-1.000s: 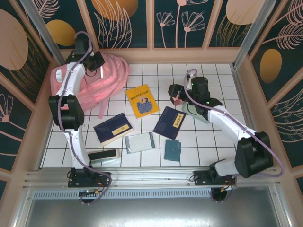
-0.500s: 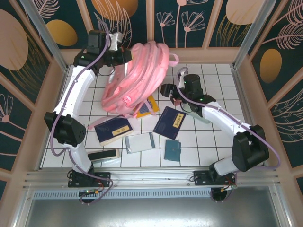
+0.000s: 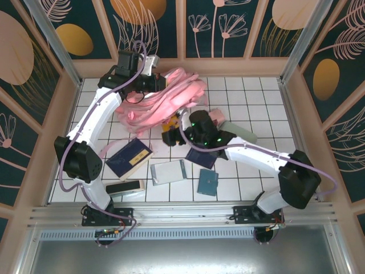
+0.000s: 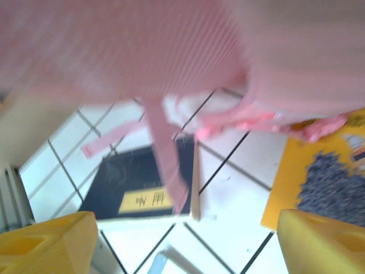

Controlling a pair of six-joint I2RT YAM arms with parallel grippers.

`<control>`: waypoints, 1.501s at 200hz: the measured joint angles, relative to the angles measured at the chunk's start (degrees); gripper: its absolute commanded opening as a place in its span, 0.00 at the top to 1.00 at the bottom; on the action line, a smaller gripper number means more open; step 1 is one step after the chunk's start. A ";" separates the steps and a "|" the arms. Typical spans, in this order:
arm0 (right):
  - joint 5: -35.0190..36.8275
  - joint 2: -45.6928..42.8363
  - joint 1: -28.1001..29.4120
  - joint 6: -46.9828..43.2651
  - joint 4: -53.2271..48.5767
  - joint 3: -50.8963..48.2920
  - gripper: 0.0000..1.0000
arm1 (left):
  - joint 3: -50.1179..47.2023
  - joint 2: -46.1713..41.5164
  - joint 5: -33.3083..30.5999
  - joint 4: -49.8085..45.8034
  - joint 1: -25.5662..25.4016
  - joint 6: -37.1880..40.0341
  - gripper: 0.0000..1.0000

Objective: Pack the student bag
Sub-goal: Pass the student bag.

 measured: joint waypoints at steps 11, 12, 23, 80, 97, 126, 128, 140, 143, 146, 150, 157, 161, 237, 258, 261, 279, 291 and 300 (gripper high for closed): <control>-0.33 -0.22 1.46 -1.79 -0.81 -0.79 0.01 | -3.37 -1.60 -2.64 2.03 0.00 0.59 1.00; -0.39 -0.37 1.62 -1.70 -0.90 -0.98 0.01 | -3.65 -1.75 -2.80 2.16 0.00 0.61 1.00; -1.29 -2.45 2.54 -2.86 -1.03 -3.10 0.01 | -9.18 -4.76 -4.50 5.07 0.00 1.88 1.00; -2.64 -29.07 0.00 -0.37 -2.23 -16.06 0.01 | -28.81 -18.43 -4.55 14.23 -0.04 10.71 1.00; -3.85 -31.15 -7.30 4.31 -1.51 -16.02 0.01 | -28.92 -18.38 -3.04 16.44 0.00 12.07 1.00; -9.73 -24.11 -22.32 13.05 0.11 -15.50 0.01 | -29.35 -18.38 0.22 19.23 0.00 13.22 1.00; -10.32 -23.30 -23.06 13.64 0.22 -15.50 0.01 | -29.40 -18.38 0.39 19.34 0.00 13.29 1.00; -13.35 -19.30 -26.62 16.48 0.63 -15.52 0.01 | -29.99 -18.38 1.97 20.41 0.00 13.57 1.00; -14.14 -18.43 -27.32 17.14 0.74 -15.52 0.01 | -30.12 -18.38 2.47 20.52 0.00 13.66 1.00; -14.82 -17.66 -27.93 17.57 0.87 -15.52 0.01 | -30.23 -18.38 2.93 20.65 0.00 13.70 1.00; -16.09 -16.55 -28.81 18.51 1.27 -15.52 0.01 | -30.38 -18.38 3.48 20.83 0.00 13.75 1.00; -18.21 -15.02 -30.25 19.74 2.19 -15.54 0.01 | -30.67 -18.38 4.39 21.05 0.00 13.92 1.00; -19.28 -14.23 -30.97 20.31 2.82 -15.52 0.01 | -30.91 -18.38 4.96 21.27 0.00 14.12 1.00; -42.29 4.63 -30.42 30.86 19.80 -9.99 0.32 | -30.97 -16.11 11.98 21.68 0.00 16.65 1.00; -42.38 5.11 -29.14 32.44 22.18 -9.90 0.89 | -29.73 -14.40 11.85 21.62 0.11 16.57 0.93; -42.23 5.11 -29.11 32.85 22.60 -9.90 0.94 | -29.59 -14.23 11.54 21.68 0.11 16.46 0.88; -39.93 5.01 -28.85 34.40 24.94 -10.16 1.00 | -29.46 -14.19 7.76 22.40 0.00 13.94 0.51; -37.16 4.35 -28.15 34.97 25.24 -10.99 1.00 | -28.81 -14.21 4.15 23.21 -0.07 10.38 0.38; -34.49 3.39 -26.91 34.91 25.14 -12.04 1.00 | -27.87 -14.21 1.66 23.32 -0.04 7.56 0.29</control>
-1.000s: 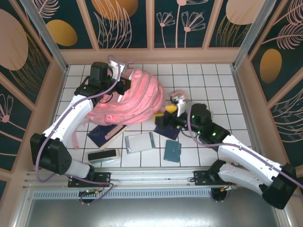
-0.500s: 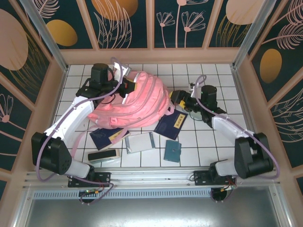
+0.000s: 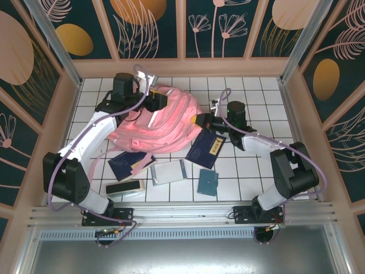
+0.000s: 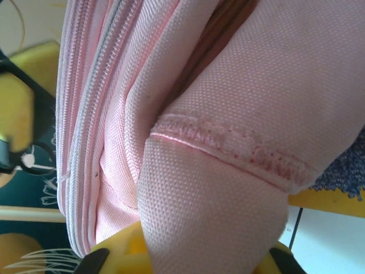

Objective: Pack the student bag
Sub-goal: Pass the student bag.

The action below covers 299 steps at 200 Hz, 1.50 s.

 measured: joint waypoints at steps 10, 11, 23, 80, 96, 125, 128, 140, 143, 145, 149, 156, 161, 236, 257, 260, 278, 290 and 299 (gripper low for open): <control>3.56 -1.16 2.47 -0.66 -0.61 -0.66 1.00 | 1.90 0.00 -2.71 -0.63 0.00 -2.62 0.24; 3.82 -1.25 2.67 -0.70 -0.68 -0.68 1.00 | 2.08 0.00 -2.93 -0.68 0.00 -2.99 0.24; 7.98 -2.08 6.16 -2.23 -0.90 -0.72 1.00 | 5.11 -0.02 -5.75 -2.21 0.00 -5.35 0.24; 27.52 -2.58 20.90 -12.17 -4.70 -0.72 1.00 | 15.15 1.16 -10.82 -14.64 0.00 -12.61 0.07; 32.09 -2.25 24.09 -14.08 -6.19 -0.52 1.00 | 14.49 2.40 -11.52 -17.86 0.00 -13.20 0.01; 38.32 -0.15 27.98 -16.41 -8.17 1.42 1.00 | 8.66 2.03 -14.51 -20.17 -0.02 -14.62 0.01; 38.77 0.17 28.22 -16.52 -8.26 1.68 1.00 | 8.00 1.86 -14.86 -20.28 -0.02 -14.78 0.01; 39.74 1.16 28.59 -16.83 -8.85 2.54 1.00 | 5.73 1.18 -15.54 -20.57 0.00 -15.47 0.01; 39.95 1.42 28.63 -16.90 -9.03 2.78 1.00 | 5.20 1.07 -15.52 -20.63 0.00 -15.72 0.01; 40.13 1.55 28.63 -16.94 -9.27 2.93 1.00 | 4.87 0.92 -15.47 -20.65 0.00 -15.87 0.01; 40.46 1.92 28.63 -17.00 -9.60 3.28 1.00 | 4.26 0.74 -15.47 -20.76 -0.02 -16.15 0.01; 40.94 2.54 28.63 -17.03 -10.23 3.87 1.00 | 3.67 0.61 -15.45 -21.09 -0.09 -16.63 0.01; 41.24 3.08 28.63 -17.03 -10.86 4.39 1.00 | 3.41 0.59 -15.47 -21.27 -0.24 -16.98 0.01; 49.51 8.17 30.82 -16.76 -17.62 9.31 1.00 | 15.72 10.05 -36.50 -33.38 -9.03 -23.41 0.01; 50.16 8.20 31.15 -16.76 -17.97 9.53 1.00 | 18.23 15.04 -41.97 -37.13 -11.98 -24.76 0.01; 50.21 8.20 31.17 -16.76 -17.97 9.53 1.00 | 18.27 15.52 -42.34 -37.40 -12.28 -25.03 0.01; 50.56 8.20 31.43 -16.76 -18.32 9.53 1.00 | 18.27 17.75 -43.78 -38.53 -13.31 -25.92 0.02; 50.64 8.20 31.52 -16.76 -18.38 9.53 1.00 | 18.29 18.14 -44.02 -38.56 -13.42 -26.34 0.06; 50.73 8.20 31.61 -16.76 -18.34 9.53 1.00 | 18.45 18.14 -44.24 -38.71 -13.46 -26.80 0.11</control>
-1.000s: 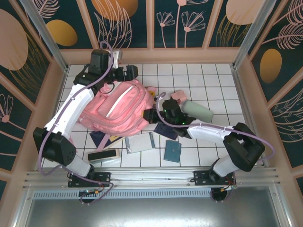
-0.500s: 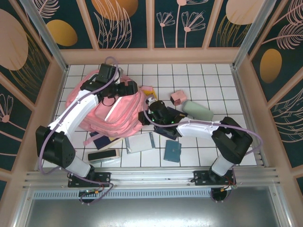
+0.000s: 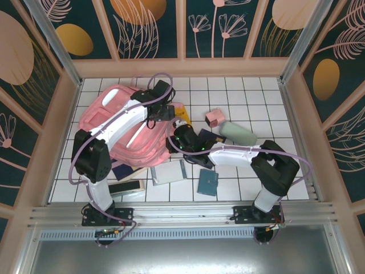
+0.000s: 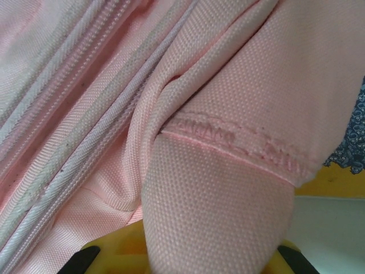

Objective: Pack the student bag
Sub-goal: Pass the student bag.

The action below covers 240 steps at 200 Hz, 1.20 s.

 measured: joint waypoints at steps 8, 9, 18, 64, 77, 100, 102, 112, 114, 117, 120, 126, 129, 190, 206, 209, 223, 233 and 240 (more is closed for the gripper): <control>0.13 0.00 0.04 -0.02 0.04 0.00 1.00 | 0.42 0.00 -0.22 -0.17 -0.04 -0.17 0.16; 0.13 0.00 0.04 0.00 0.07 0.00 1.00 | 0.46 0.00 -0.20 -0.20 -0.04 -0.09 0.17; 0.22 0.00 0.07 -0.02 0.33 0.00 1.00 | 0.81 0.00 -0.46 -0.26 -0.11 -0.31 0.22; 0.28 0.00 0.28 -0.02 1.44 -0.07 1.00 | 1.51 0.00 -1.64 -0.48 -0.48 -0.59 0.24; 0.31 0.00 0.28 -0.04 1.68 -0.15 1.00 | 1.51 -0.07 -2.29 -0.52 -0.48 -0.72 0.18; 0.31 -0.02 0.28 -0.04 1.88 -0.37 1.00 | 1.49 -0.63 -3.21 -0.66 -0.42 -0.85 0.17; 0.31 0.00 0.28 -0.04 1.88 -0.37 1.00 | 1.49 -0.70 -3.30 -0.66 -0.42 -0.83 0.17; 0.33 0.00 0.28 -0.04 1.90 -0.37 1.00 | 1.49 -1.27 -3.98 -0.63 -0.39 -0.87 0.18; 0.33 -0.02 0.28 -0.04 1.90 -0.39 1.00 | 1.46 -1.46 -4.07 -0.61 -0.35 -0.90 0.19; 0.33 -0.02 0.28 -0.04 1.88 -0.42 1.00 | 1.42 -1.70 -4.13 -0.61 -0.28 -0.90 0.19; 0.33 0.00 0.28 -0.02 1.86 -0.44 1.00 | 1.40 -1.99 -4.17 -0.63 -0.20 -0.94 0.20; 0.33 -0.02 0.28 -0.02 1.84 -0.48 1.00 | 1.27 -2.62 -4.28 -0.59 0.00 -1.07 0.21; 0.33 0.00 0.28 -0.02 1.77 -0.48 1.00 | 1.20 -2.91 -4.31 -0.57 0.09 -1.20 0.22; 0.35 -0.02 0.28 -0.02 1.73 -0.48 1.00 | -1.66 -6.10 -5.05 0.98 0.98 -2.01 0.20; 0.35 0.00 0.39 -0.02 1.73 -0.48 1.00 | -2.21 -6.03 -3.98 1.33 1.14 -2.19 0.20; 0.35 -0.02 0.39 0.00 1.73 -0.48 1.00 | -2.25 -6.03 -3.80 1.49 1.18 -2.23 0.20; 0.35 0.00 0.39 0.00 1.73 -0.48 1.00 | -2.56 -6.01 -2.69 2.34 1.22 -2.40 0.20; 0.35 0.00 0.39 0.00 1.73 -0.48 1.00 | -2.86 -6.01 -2.05 2.86 1.22 -2.58 0.20; 0.35 0.00 0.39 0.00 1.73 -0.48 1.00 | -3.15 -5.90 -1.73 3.15 1.22 -2.78 0.21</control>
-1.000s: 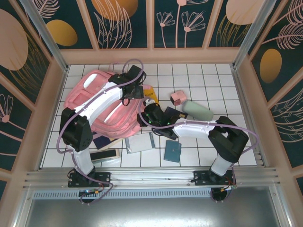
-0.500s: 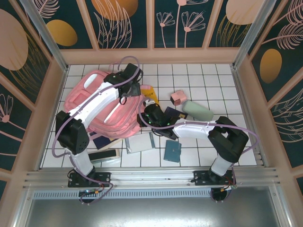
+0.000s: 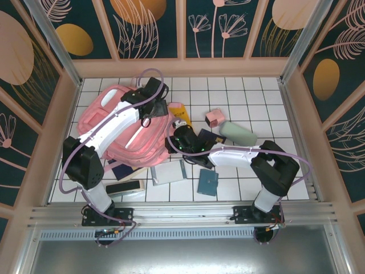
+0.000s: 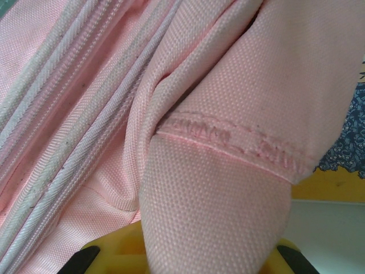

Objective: Pack the student bag
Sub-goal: Pass the student bag.

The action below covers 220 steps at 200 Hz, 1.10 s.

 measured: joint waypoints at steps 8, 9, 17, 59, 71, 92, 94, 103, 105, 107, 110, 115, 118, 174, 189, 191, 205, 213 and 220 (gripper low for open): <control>0.02 0.00 0.00 0.00 0.00 0.00 1.00 | -0.37 0.15 0.46 0.26 0.00 -0.02 0.21; 0.02 0.00 0.00 0.00 0.00 0.00 1.00 | -0.44 0.15 0.50 0.31 0.00 -0.04 0.21; 0.04 0.00 0.00 0.00 0.00 0.00 1.00 | -1.14 0.33 0.85 0.70 0.00 -0.02 0.22; 0.26 0.00 0.13 0.04 -0.33 0.00 1.00 | -4.28 1.60 1.42 2.03 -0.09 0.13 0.39; 0.48 -0.02 0.24 0.20 -0.39 0.00 1.00 | -4.44 1.60 1.77 2.67 -0.17 0.13 0.60; 0.52 0.00 0.33 0.20 -0.02 0.00 1.00 | -4.44 1.57 2.08 3.74 -0.22 0.46 0.96; 0.52 0.00 0.33 0.20 -0.02 0.00 1.00 | -4.44 1.57 2.01 3.72 -0.22 0.50 0.99; 0.46 -0.02 0.33 0.22 -0.04 0.00 1.00 | -4.44 1.51 1.81 3.69 -0.13 0.79 1.00; 0.44 0.00 0.33 0.22 -0.04 0.00 1.00 | -4.42 1.51 1.81 3.69 -0.09 1.25 1.00; 0.37 0.00 0.33 0.22 -0.02 0.00 1.00 | -4.42 1.51 1.81 3.74 -0.04 1.53 1.00; 0.35 0.00 0.33 0.22 -0.04 0.00 1.00 | -4.31 1.51 1.81 3.69 0.00 1.66 1.00; 0.35 0.00 0.31 0.22 0.00 0.00 1.00 | -4.20 1.51 1.84 3.67 0.02 1.86 1.00; 0.33 0.00 0.31 0.22 0.02 0.00 1.00 | -4.07 1.51 1.84 3.61 0.07 2.34 1.00; -0.68 0.17 0.33 -0.04 3.48 0.28 0.95 | -0.35 1.46 4.22 2.45 1.18 8.55 1.00; -1.49 1.11 0.39 -0.59 4.46 1.55 0.82 | 0.59 1.27 4.70 2.56 1.53 10.58 1.00; -1.62 1.36 0.46 -0.92 4.50 1.81 0.77 | 0.70 1.27 4.76 2.54 1.55 10.84 1.00; -2.19 2.93 1.03 -2.38 4.46 4.04 0.45 | 1.16 0.92 5.18 2.67 1.92 13.05 1.00; -2.97 3.96 1.75 -3.72 4.28 5.46 0.24 | 1.16 0.52 5.46 2.80 2.05 14.49 1.00; -3.54 4.76 2.71 -4.92 4.26 6.58 0.18 | 1.16 0.13 5.84 2.97 2.14 15.93 1.00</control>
